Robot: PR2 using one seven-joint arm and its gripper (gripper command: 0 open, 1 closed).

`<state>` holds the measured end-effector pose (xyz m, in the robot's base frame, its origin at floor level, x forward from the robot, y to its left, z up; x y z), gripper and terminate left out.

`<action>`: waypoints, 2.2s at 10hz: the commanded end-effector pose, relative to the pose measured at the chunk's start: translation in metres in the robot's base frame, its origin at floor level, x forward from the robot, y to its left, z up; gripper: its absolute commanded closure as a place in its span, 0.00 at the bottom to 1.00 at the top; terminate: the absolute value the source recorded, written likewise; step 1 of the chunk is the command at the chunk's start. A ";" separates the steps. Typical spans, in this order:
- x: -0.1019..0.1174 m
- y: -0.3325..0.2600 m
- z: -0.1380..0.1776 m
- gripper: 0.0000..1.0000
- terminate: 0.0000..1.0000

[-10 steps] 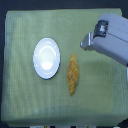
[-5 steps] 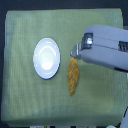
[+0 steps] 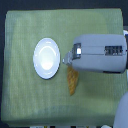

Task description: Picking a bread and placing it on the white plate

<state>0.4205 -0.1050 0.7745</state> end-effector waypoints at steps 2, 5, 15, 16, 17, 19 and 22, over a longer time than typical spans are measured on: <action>0.001 0.021 -0.040 0.00 0.00; -0.004 0.003 -0.050 0.00 0.00; 0.004 0.014 -0.054 1.00 0.00; 0.005 0.013 -0.054 1.00 0.00; 0.007 0.011 -0.052 1.00 0.00; 0.009 0.009 -0.050 1.00 0.00; 0.008 0.010 -0.046 1.00 0.00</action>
<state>0.4275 -0.0923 0.7194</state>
